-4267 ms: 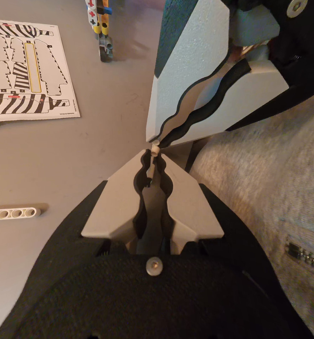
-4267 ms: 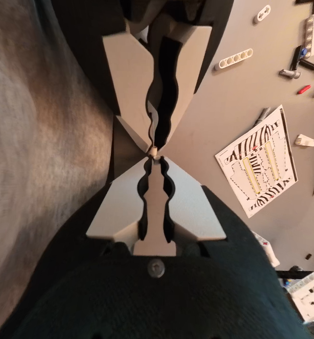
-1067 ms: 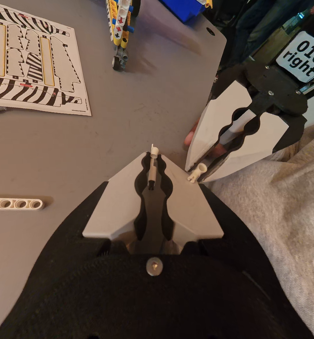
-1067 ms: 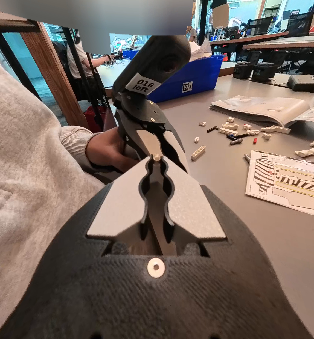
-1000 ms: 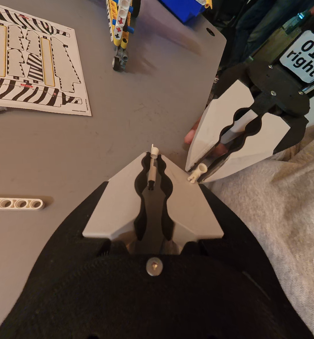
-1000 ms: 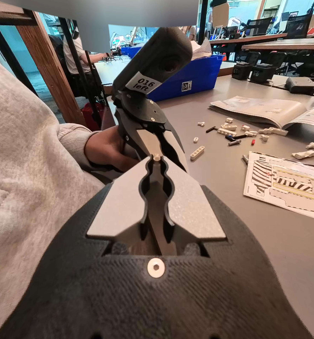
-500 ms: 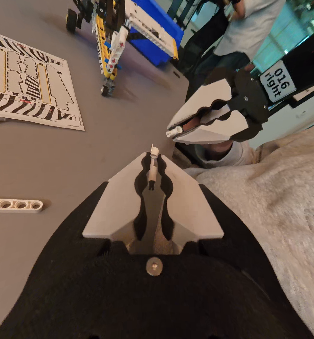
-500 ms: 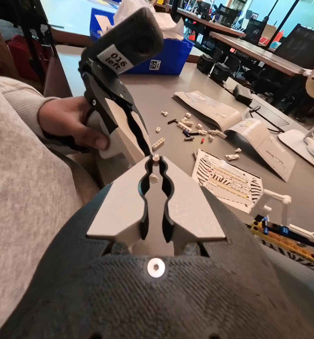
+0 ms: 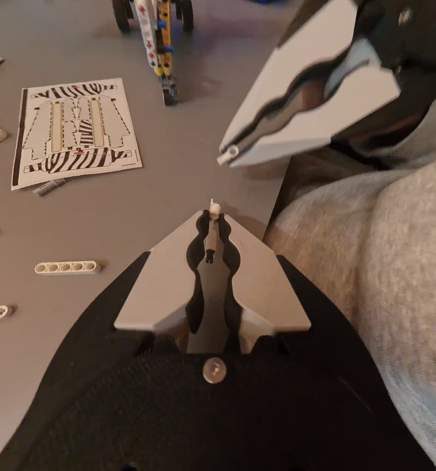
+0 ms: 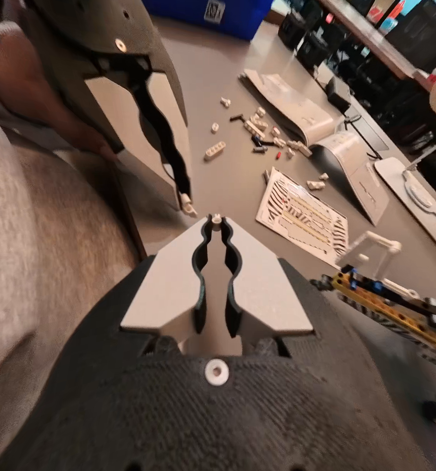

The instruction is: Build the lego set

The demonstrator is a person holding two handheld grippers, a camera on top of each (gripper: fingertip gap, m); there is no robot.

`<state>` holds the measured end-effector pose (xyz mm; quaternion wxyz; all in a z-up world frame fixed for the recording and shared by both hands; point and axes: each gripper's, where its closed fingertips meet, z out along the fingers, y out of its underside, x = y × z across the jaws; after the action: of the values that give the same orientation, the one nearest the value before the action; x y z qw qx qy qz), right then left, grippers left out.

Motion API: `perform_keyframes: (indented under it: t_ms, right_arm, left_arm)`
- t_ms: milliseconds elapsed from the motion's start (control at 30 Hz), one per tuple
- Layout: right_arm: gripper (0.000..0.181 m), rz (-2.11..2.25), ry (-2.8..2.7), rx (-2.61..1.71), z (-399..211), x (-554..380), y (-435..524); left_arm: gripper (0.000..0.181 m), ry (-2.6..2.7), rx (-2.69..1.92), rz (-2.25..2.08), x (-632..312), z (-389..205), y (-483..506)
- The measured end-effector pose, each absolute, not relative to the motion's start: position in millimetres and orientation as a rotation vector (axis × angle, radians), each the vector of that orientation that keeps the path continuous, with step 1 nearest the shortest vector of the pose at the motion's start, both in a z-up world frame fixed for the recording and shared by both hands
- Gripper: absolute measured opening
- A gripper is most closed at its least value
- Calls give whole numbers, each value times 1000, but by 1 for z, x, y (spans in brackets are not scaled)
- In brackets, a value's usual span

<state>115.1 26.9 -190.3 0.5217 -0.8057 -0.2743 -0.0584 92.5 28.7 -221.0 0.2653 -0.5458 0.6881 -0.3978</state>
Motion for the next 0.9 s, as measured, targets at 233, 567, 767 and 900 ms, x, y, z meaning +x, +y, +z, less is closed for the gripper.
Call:
perform_keyframes:
  t_ms: [233, 567, 767, 900]
  right_arm:
    - [6, -42, -1018, -2175, -193, 114, 27]
    - [5, 351, -1476, -2472, -211, 93, 33]
    - [5, 335, -1554, -2510, -220, 99, 30]
    - [6, 332, -1571, -2501, -223, 98, 27]
  left_arm:
    - [8, 1954, -1590, -1171, 94, -229, 22]
    - [8, 1951, -1666, -1282, 93, -228, 21]
    - [8, 1936, -1690, -1308, 93, -228, 22]
    - [8, 1933, -1666, -1273, 94, -228, 22]
